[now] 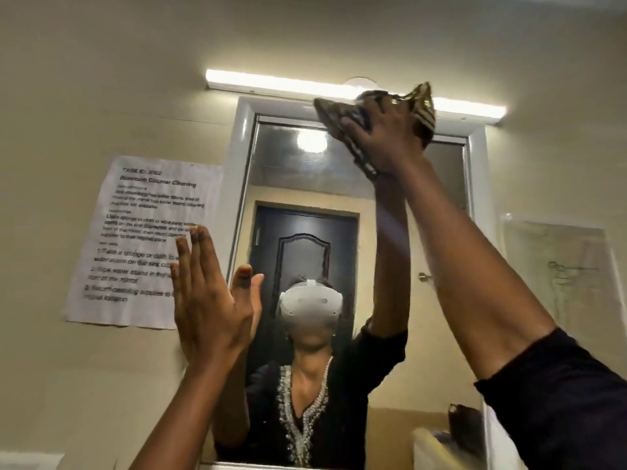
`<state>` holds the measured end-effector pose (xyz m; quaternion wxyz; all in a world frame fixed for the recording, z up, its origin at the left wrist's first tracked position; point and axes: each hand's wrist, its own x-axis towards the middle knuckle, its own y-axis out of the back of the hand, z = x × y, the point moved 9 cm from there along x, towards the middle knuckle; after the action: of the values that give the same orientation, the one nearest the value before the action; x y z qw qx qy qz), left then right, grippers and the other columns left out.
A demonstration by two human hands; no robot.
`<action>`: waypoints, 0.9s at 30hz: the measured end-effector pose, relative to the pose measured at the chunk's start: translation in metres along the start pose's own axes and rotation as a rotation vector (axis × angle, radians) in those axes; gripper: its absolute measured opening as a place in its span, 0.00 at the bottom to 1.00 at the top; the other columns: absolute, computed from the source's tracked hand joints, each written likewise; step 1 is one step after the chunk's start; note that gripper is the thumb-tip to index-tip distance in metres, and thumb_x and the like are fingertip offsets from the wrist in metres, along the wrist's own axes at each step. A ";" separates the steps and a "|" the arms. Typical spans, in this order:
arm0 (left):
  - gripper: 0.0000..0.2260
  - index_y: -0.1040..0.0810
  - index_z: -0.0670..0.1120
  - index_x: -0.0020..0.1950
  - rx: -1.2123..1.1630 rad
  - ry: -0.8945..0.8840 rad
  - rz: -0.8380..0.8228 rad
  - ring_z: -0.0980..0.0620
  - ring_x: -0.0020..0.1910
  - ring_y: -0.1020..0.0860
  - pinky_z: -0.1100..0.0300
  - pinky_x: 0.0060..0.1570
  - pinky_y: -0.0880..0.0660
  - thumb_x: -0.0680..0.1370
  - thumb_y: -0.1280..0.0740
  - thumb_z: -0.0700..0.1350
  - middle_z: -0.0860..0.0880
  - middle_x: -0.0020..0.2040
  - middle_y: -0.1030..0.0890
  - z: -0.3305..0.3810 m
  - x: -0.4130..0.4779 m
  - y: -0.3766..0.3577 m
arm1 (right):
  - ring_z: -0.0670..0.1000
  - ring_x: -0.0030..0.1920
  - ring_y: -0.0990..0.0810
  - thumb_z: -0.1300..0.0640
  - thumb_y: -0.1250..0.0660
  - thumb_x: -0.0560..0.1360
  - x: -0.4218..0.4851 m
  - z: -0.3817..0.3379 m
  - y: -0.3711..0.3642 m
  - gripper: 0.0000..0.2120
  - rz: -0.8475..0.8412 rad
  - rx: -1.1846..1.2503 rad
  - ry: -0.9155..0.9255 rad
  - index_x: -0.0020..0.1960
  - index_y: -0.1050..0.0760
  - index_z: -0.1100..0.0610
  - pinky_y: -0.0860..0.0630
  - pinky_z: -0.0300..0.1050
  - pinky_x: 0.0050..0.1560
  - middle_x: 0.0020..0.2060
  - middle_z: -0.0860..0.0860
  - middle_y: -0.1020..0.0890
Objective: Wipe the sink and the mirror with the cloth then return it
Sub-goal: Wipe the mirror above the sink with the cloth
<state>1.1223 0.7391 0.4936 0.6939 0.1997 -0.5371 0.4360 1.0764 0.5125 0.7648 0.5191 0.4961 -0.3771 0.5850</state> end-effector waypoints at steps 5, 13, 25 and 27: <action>0.38 0.54 0.46 0.78 0.009 -0.020 -0.017 0.49 0.77 0.49 0.51 0.75 0.51 0.76 0.37 0.58 0.45 0.78 0.47 0.008 -0.003 -0.003 | 0.62 0.66 0.34 0.29 0.55 0.72 -0.022 0.091 0.043 0.34 0.089 -0.192 -0.220 0.65 0.31 0.51 0.40 0.63 0.65 0.64 0.60 0.28; 0.37 0.51 0.46 0.78 0.013 -0.081 -0.060 0.48 0.78 0.52 0.52 0.75 0.55 0.76 0.38 0.58 0.46 0.78 0.49 0.019 -0.004 -0.004 | 0.65 0.69 0.39 0.38 0.54 0.78 -0.096 0.102 0.044 0.29 0.125 -0.243 -0.568 0.75 0.48 0.48 0.44 0.64 0.68 0.72 0.62 0.38; 0.35 0.47 0.43 0.77 -0.008 -0.154 -0.092 0.44 0.77 0.47 0.50 0.74 0.51 0.77 0.38 0.56 0.43 0.78 0.43 0.030 -0.007 0.001 | 0.69 0.69 0.37 0.34 0.58 0.72 -0.339 0.032 0.010 0.32 -0.233 -0.278 -0.538 0.74 0.60 0.38 0.53 0.67 0.70 0.69 0.66 0.33; 0.36 0.48 0.44 0.77 0.004 -0.167 -0.094 0.45 0.77 0.48 0.51 0.75 0.52 0.76 0.37 0.56 0.43 0.78 0.43 0.029 -0.007 -0.001 | 0.69 0.69 0.36 0.34 0.57 0.72 -0.315 0.033 0.012 0.32 -0.195 -0.267 -0.505 0.74 0.59 0.37 0.55 0.67 0.70 0.68 0.65 0.31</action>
<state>1.1058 0.7143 0.4971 0.6661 0.2618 -0.5821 0.3860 1.0606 0.4048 0.4668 0.5234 0.5871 -0.5182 0.3358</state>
